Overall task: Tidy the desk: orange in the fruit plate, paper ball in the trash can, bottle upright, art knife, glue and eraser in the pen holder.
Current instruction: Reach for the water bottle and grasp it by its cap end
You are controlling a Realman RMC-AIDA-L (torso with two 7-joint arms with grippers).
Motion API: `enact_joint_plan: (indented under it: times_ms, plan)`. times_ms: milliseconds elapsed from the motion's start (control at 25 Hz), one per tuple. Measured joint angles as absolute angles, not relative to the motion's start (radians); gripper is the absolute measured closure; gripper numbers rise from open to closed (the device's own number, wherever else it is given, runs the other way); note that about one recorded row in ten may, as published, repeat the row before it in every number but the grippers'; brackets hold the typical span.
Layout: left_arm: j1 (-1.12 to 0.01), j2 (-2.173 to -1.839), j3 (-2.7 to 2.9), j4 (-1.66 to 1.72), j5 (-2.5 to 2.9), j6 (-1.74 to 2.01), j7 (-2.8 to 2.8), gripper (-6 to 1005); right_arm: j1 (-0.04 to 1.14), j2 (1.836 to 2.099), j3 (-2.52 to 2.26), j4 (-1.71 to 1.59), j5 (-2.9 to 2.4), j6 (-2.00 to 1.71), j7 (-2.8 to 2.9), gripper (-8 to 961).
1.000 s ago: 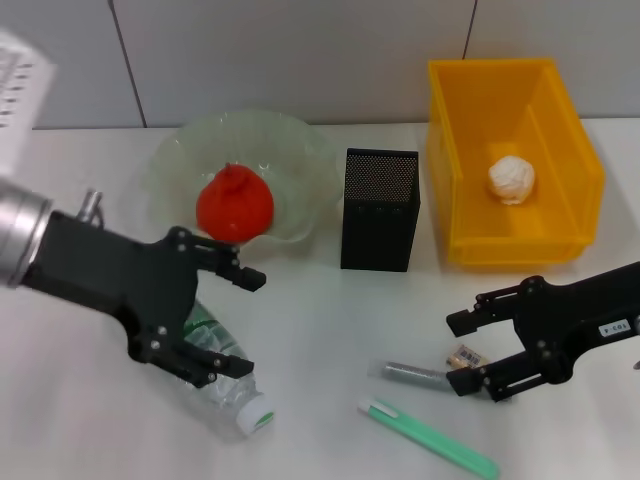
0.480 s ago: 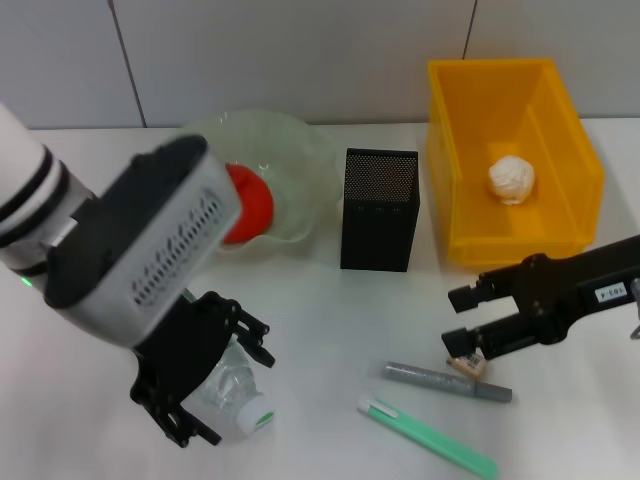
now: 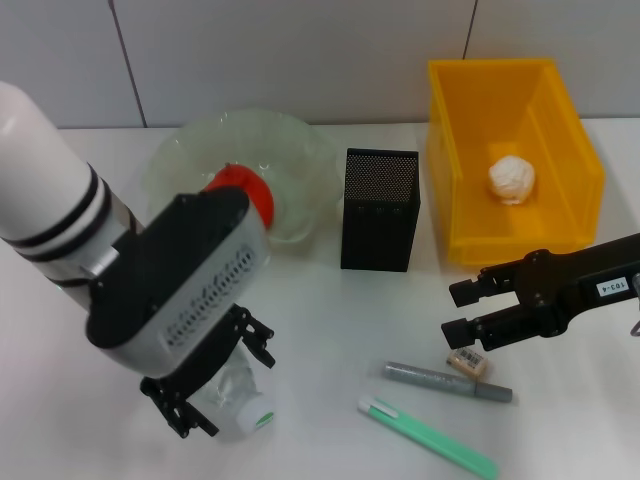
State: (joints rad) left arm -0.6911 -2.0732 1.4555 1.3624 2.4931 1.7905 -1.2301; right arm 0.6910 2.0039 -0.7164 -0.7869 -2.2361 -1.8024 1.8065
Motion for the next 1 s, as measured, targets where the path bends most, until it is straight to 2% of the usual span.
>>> enact_joint_plan:
  times_ms: [640, 1000]
  plan:
    - [-0.683, -2.076, 1.561, 1.236, 2.505, 1.61, -1.256, 159, 0.705, 1.99, -0.729, -0.772, -2.245, -1.818, 1.802, 171]
    - [-0.679, -2.079, 1.606, 1.214, 2.519, 1.579, -1.267, 238, 0.707, 1.989, -0.729, -0.768, -2.246, -1.814, 1.799, 171]
